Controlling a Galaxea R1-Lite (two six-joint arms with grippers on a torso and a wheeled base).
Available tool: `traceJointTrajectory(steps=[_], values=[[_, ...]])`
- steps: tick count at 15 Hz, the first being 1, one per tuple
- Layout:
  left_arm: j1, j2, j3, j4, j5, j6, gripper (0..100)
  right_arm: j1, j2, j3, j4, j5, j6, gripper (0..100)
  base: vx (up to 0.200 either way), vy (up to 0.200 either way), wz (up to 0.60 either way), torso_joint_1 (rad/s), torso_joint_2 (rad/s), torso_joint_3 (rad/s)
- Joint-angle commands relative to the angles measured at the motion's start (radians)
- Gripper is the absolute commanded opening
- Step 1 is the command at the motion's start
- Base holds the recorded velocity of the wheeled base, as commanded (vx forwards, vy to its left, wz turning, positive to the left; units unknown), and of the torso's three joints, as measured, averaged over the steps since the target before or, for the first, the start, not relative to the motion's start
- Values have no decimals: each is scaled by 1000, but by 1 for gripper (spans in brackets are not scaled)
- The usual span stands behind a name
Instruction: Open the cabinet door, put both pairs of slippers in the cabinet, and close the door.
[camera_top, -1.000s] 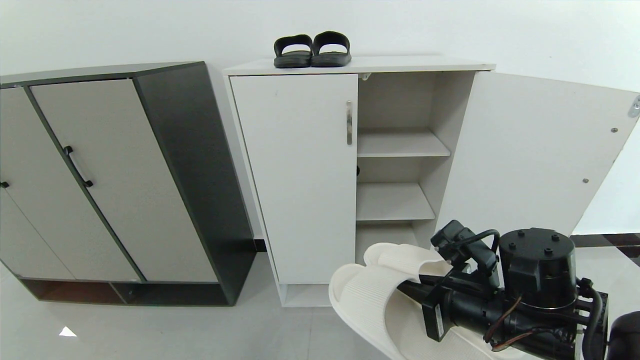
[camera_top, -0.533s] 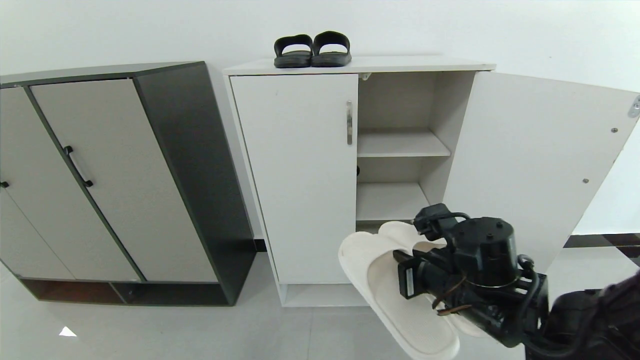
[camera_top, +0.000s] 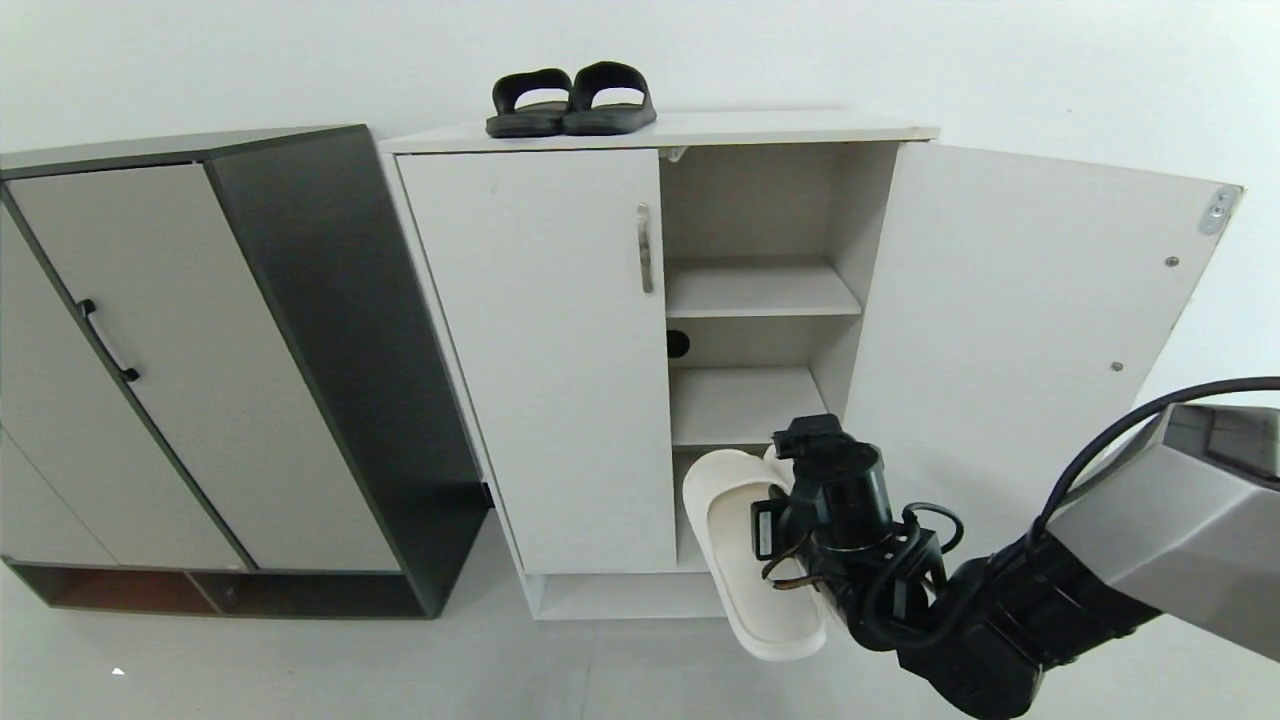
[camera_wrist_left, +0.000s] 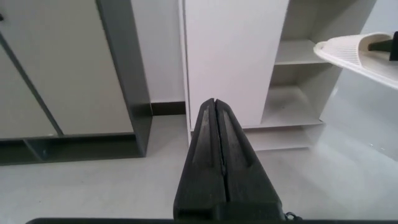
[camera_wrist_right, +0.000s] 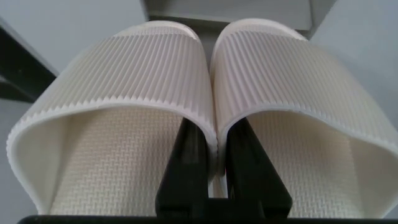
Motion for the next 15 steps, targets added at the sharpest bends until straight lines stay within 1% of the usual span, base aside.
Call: traceJointTrajectory(steps=[1,3,7,8,9,10,12,15], values=[[0,2,0,0,1,1,0,-14,45,-28,-2,0,2,0,0,0,0,0,0,0],[0,2,0,0,2,-2,0,-22,68,-53,-2,0,4,0,0,0,0,0,0,0],[0,2,0,0,2,-1,0,-22,77,-45,-2,-3,8,0,0,0,0,0,0,0],[0,2,0,0,2,1,0,-8,94,-16,-24,-34,33,0,0,0,0,0,0,0],[0,2,0,0,1,5,0,-8,107,-11,-53,-52,34,0,0,0,0,0,0,0],[0,2,0,0,1,2,0,-10,114,-7,-79,-57,30,0,0,0,0,0,0,0],[0,2,0,0,-1,1,0,-10,127,-25,-84,-57,19,0,0,0,0,0,0,0],[0,2,0,0,1,-1,0,7,146,-65,-85,-63,8,0,0,0,0,2,-1,-142]])
